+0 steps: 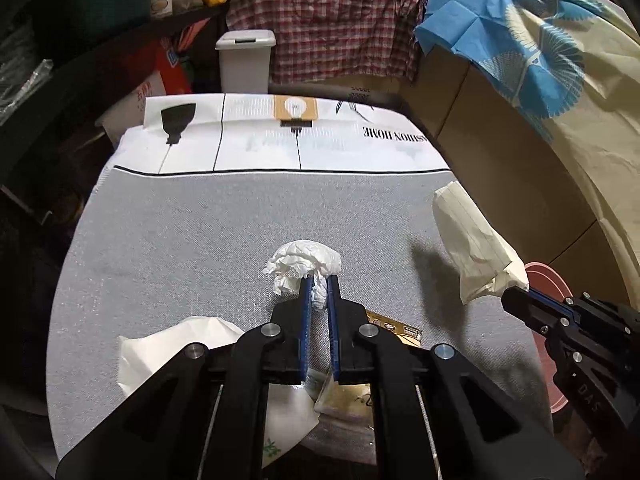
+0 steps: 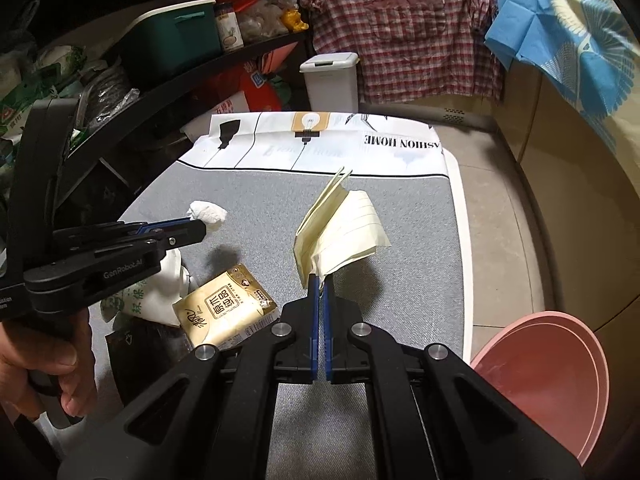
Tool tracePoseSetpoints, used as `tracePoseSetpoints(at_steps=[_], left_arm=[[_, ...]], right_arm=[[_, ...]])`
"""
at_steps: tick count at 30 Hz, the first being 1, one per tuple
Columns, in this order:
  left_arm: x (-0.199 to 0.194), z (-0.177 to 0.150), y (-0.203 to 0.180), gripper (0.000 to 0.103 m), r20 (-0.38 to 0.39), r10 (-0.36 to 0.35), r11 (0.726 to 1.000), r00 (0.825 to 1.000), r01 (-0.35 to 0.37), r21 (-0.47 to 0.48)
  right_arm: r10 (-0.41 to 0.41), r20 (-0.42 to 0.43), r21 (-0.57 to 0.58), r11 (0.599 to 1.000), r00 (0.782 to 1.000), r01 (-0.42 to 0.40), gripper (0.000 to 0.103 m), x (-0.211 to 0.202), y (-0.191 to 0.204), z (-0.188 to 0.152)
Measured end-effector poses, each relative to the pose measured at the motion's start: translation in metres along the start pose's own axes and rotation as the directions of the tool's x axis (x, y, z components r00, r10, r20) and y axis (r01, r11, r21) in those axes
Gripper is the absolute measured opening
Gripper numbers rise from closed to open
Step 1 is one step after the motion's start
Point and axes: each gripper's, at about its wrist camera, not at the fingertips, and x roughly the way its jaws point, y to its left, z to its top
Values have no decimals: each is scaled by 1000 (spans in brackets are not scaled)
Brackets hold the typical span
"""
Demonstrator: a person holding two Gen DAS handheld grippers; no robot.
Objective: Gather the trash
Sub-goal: 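Lift the yellow tissue with the right gripper while the left gripper grasps the white crumpled tissue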
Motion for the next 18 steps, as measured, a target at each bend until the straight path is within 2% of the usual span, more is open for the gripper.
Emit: tracePoseSetpoints(at_steps=[18], left_arm=[[-40,-11,1,7,88,-51,998,995,48,37]], right_arm=[[-27,81,6,1000,996,27,2,-44,-5,-1]])
